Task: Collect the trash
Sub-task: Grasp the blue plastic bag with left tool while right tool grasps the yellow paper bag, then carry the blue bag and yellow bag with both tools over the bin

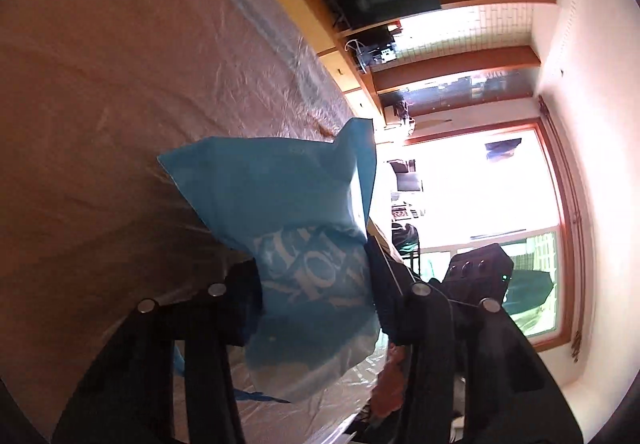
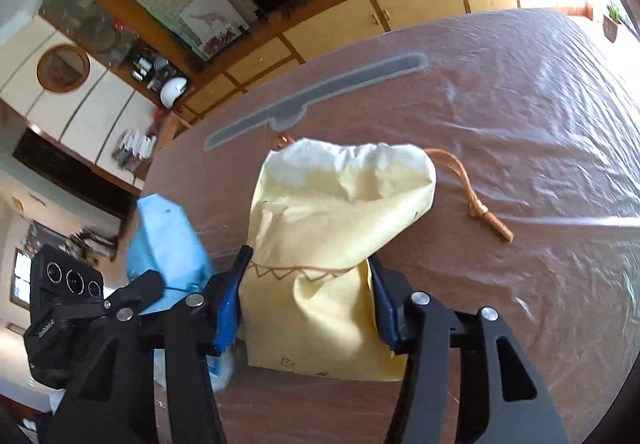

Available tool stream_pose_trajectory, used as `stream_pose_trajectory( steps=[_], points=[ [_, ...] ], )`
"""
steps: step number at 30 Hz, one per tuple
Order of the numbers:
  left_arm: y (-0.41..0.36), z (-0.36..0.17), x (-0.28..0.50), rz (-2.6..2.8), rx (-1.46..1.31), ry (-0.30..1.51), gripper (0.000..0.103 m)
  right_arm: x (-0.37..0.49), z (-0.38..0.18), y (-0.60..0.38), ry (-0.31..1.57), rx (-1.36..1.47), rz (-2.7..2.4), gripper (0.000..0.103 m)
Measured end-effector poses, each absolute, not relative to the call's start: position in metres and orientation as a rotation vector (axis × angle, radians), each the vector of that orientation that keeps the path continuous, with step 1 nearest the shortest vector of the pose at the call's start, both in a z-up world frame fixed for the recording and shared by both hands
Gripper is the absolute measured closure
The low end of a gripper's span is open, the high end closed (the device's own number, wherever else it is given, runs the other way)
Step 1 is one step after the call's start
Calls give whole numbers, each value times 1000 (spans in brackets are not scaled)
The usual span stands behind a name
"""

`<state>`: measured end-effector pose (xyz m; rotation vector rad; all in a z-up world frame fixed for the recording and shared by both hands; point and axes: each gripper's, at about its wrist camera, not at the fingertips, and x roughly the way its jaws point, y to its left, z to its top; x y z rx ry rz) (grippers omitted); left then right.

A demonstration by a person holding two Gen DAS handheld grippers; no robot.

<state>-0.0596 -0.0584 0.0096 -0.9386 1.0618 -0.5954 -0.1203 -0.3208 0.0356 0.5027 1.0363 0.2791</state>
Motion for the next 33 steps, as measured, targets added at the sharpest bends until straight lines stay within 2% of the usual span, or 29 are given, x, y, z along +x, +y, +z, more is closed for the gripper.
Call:
stream_pose_trajectory(
  steps=[5,11,13,14,19,20,21,24,33],
  points=[
    [-45,31,-75,-609,-805,1026,56,-145,41,-333,1006,469,264,50],
    [-45,41,-100,-603,-623,1043,56,-183,46,-321,995,282,236,47],
    [-52,42,-107,-607,-560,1049,56,-189,45,-317,1002,252,225,39],
    [-52,42,-111,-607,-533,1050,56,-194,44,-312,1009,222,216,32],
    [-58,42,-121,-611,-464,1045,56,-204,42,-300,1000,169,185,29],
    [-59,41,-124,-611,-454,1044,56,-205,41,-302,1002,189,191,32],
    [-59,41,-127,-610,-443,1042,56,-206,40,-304,1003,215,201,42],
    [-70,45,-122,-616,-407,1031,56,-209,43,-309,990,253,215,54],
    [-71,49,-141,-619,-270,1004,56,-251,63,-309,934,279,277,57]
  ],
)
